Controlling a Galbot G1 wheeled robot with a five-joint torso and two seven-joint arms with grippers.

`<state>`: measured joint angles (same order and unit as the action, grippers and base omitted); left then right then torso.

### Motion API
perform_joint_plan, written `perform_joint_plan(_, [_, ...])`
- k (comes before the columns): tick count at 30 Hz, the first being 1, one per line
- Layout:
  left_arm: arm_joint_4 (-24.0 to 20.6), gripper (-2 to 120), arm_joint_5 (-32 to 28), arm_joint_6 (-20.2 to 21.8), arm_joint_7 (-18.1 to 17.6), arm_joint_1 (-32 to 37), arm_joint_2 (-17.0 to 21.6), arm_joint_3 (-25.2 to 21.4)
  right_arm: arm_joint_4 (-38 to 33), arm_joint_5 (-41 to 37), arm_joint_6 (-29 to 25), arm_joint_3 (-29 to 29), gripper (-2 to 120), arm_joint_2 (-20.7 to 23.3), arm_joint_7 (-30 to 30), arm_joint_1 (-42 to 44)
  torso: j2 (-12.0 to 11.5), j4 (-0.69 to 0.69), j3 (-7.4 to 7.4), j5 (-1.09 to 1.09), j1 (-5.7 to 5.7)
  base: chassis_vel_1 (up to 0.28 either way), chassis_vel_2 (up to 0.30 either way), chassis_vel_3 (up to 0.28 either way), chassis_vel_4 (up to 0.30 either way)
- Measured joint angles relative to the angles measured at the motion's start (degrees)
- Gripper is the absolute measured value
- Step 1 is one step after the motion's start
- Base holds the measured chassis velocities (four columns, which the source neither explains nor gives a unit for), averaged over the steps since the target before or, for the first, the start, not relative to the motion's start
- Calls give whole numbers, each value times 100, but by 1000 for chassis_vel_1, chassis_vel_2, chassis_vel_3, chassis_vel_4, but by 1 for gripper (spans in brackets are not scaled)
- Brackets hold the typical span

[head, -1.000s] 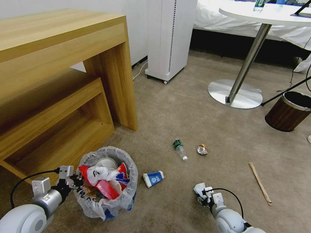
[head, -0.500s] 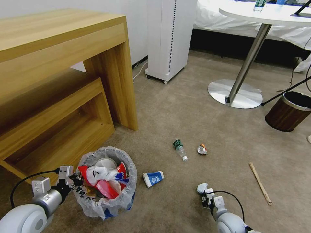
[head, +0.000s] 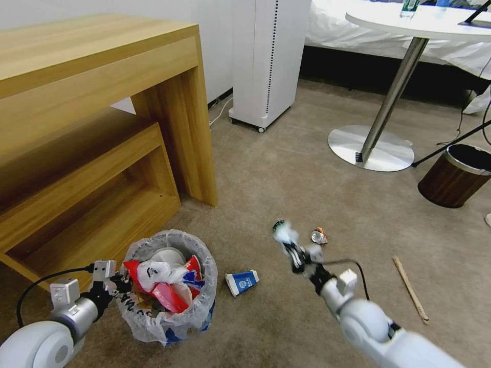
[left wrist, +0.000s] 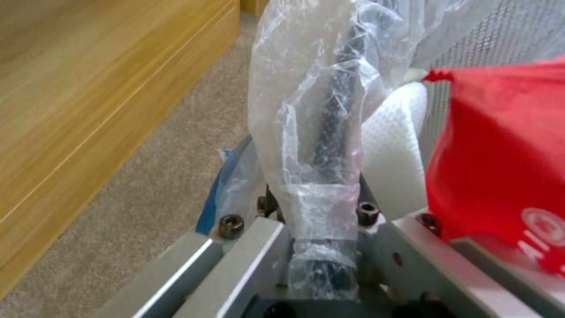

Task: Pick up the trash bin and place the garbage on the floor into it.

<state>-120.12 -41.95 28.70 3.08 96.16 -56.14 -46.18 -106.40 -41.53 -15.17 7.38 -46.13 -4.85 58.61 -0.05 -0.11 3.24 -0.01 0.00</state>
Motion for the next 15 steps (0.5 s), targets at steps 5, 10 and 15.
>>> perform_joint_plan(5, [-80, 1, -48, 97, -56, 0, 24, -16, -342, -722, -203, 883, 0, 296, -474, -1158, 0, -3, 0, 0, 0, 0, 0, 0, 0])
perform_joint_plan(10, [-141, 1, -79, 139, -94, -16, 12, -23, -275, -1329, -96, 2242, 0, 39, -347, -2686, 0, 0, 0, 0, 0, 0, 0, 0, 0])
perform_joint_plan(15, [-156, 1, -102, 145, -108, -44, -1, -22, -50, -1714, 162, 3229, 0, -349, 116, -3567, 0, 0, 1, 0, 0, 0, 0, 0, 0])
